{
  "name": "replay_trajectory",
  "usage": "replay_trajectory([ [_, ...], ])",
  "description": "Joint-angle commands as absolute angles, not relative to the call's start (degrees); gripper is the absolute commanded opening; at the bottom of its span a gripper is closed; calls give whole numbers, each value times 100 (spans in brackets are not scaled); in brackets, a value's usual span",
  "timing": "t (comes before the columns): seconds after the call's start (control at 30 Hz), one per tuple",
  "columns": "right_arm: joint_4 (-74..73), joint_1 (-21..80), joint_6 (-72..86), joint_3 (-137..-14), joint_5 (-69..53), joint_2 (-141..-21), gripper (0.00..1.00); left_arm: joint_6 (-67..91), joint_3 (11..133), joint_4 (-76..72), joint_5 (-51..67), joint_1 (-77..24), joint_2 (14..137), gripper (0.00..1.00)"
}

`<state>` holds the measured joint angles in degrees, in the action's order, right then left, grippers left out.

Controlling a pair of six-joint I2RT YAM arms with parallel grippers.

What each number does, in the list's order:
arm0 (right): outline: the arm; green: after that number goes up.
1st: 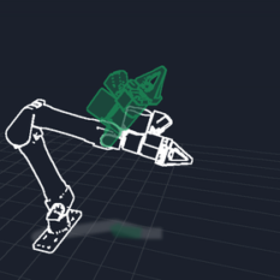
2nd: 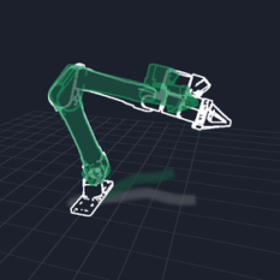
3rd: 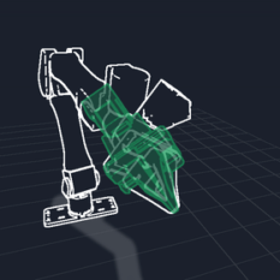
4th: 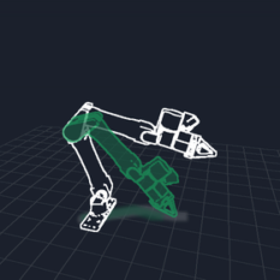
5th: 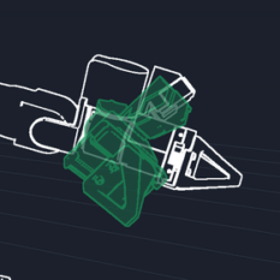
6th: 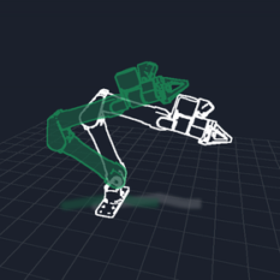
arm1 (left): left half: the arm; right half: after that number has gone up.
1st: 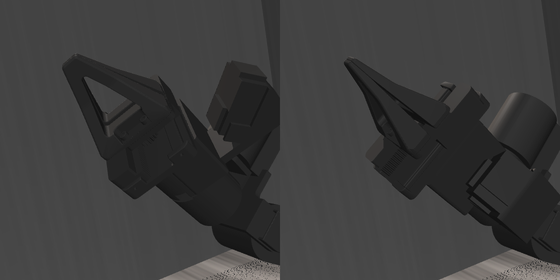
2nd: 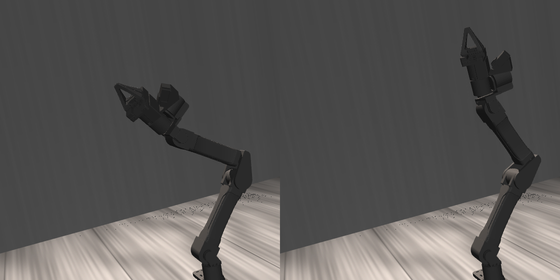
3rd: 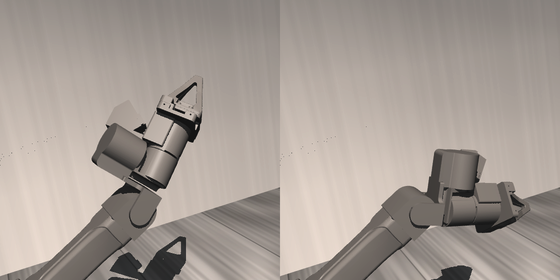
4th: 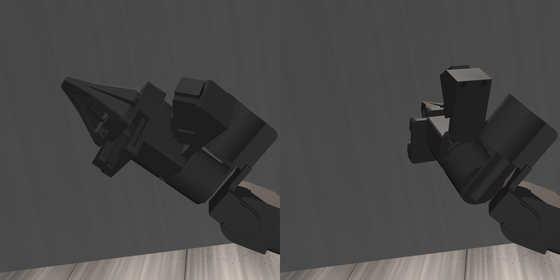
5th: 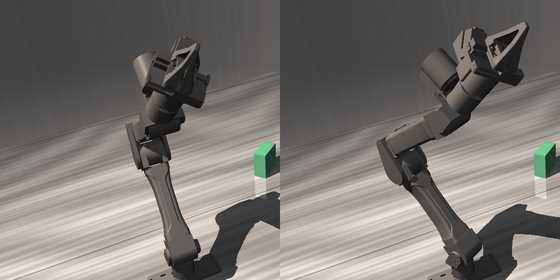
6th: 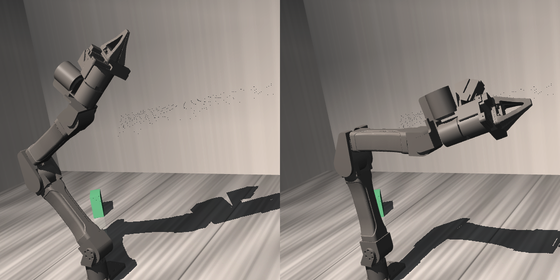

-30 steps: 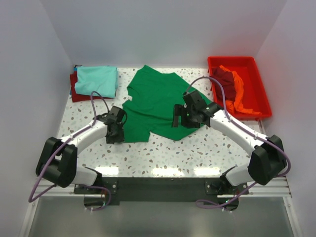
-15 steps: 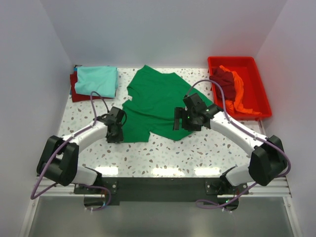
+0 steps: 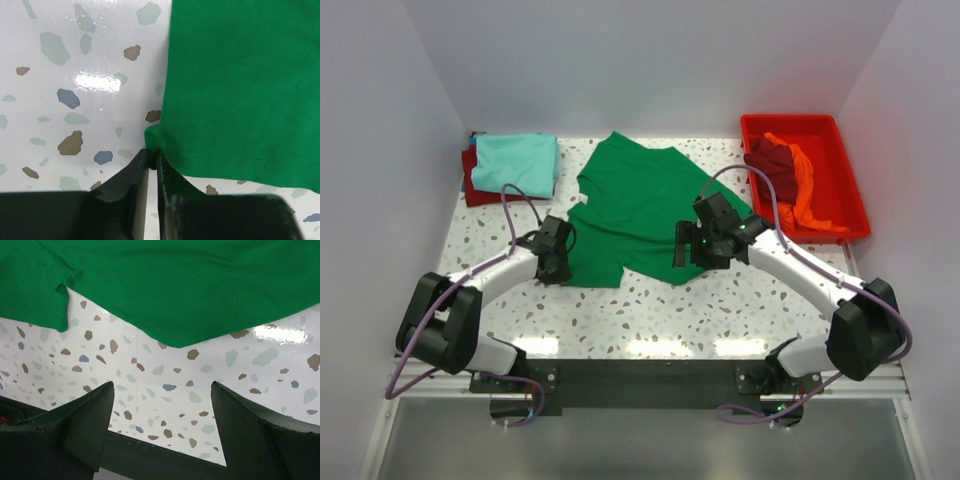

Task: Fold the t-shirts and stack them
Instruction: Flatten the tshirt out

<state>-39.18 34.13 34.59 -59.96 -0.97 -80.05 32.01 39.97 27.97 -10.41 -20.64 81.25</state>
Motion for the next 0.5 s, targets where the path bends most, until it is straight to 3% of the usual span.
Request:
replay_trajectory([
  [0.0,-3973,3437,3533,-5959,-18,-7735,82,3225,3736,2514,-862,-2021,8253,11],
  [0.07,-3990,3437,3533,-5941,-18,-7726,82,3243,3709,2540,-826,-2021,8192,0],
  [0.17,-4095,3437,3516,-5950,122,-7708,82,3278,3910,2680,-634,-1829,7921,0],
  [0.3,-4262,3437,3428,-5985,290,-7655,82,3147,4498,2908,-194,-743,7393,0],
  [0.47,-4438,3428,3366,-5959,641,-7611,82,2742,5852,3427,-70,183,7032,0],
])
